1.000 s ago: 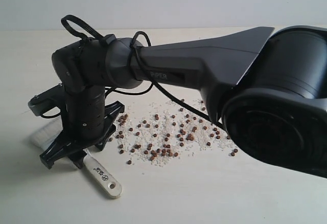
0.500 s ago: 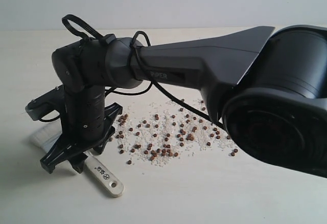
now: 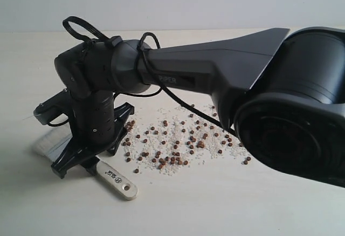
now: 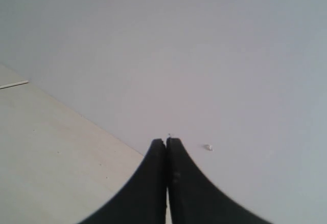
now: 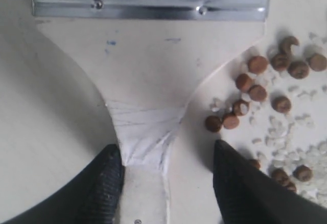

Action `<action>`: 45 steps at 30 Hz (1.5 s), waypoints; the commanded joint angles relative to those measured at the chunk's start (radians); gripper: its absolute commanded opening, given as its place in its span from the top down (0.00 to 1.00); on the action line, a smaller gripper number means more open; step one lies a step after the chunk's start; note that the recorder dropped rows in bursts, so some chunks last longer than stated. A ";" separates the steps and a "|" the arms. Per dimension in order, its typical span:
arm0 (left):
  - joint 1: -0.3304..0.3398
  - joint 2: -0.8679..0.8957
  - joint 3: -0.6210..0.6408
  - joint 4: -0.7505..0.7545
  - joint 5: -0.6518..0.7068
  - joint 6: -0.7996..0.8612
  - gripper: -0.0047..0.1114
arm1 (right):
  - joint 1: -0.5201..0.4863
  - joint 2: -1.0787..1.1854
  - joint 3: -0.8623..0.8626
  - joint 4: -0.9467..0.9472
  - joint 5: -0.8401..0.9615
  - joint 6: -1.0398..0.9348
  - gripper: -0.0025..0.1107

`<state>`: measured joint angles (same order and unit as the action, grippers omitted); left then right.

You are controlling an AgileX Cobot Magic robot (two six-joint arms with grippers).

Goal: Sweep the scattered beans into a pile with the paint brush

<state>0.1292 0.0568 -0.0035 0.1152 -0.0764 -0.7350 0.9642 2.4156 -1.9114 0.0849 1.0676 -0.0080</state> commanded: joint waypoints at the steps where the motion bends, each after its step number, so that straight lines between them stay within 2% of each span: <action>1: 0.001 -0.002 0.003 0.005 0.002 0.002 0.96 | 0.024 0.027 0.008 -0.007 -0.013 0.018 0.54; 4: 0.001 -0.002 0.003 0.005 0.002 0.002 0.96 | 0.042 0.027 0.008 -0.012 -0.031 -0.006 0.58; 10: 0.001 -0.002 0.003 0.005 0.002 0.002 0.96 | 0.046 0.027 0.008 -0.015 -0.027 -0.013 0.58; 12: 0.001 -0.002 0.003 0.005 0.002 0.002 0.96 | 0.046 0.027 0.008 -0.015 -0.027 -0.013 0.61; 14: 0.001 -0.002 0.003 0.005 0.002 0.002 0.96 | 0.046 0.027 0.008 -0.016 -0.029 -0.013 0.70; 15: 0.001 -0.002 0.003 0.005 0.002 0.002 0.96 | 0.046 0.027 0.008 -0.022 -0.029 -0.016 0.81; 18: 0.001 -0.002 0.003 0.005 0.002 0.002 0.96 | 0.046 0.027 0.008 -0.063 -0.029 -0.016 0.98; 26: 0.001 -0.002 0.003 0.005 0.002 0.002 0.96 | 0.046 -0.006 0.008 -0.107 -0.021 -0.005 0.98; 45: 0.001 -0.002 0.003 0.005 0.002 0.002 0.96 | 0.048 -0.189 0.010 -0.112 0.154 -0.005 0.98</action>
<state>0.1292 0.0568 -0.0035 0.1152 -0.0764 -0.7350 1.0108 2.2604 -1.9054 -0.0166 1.1894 -0.0121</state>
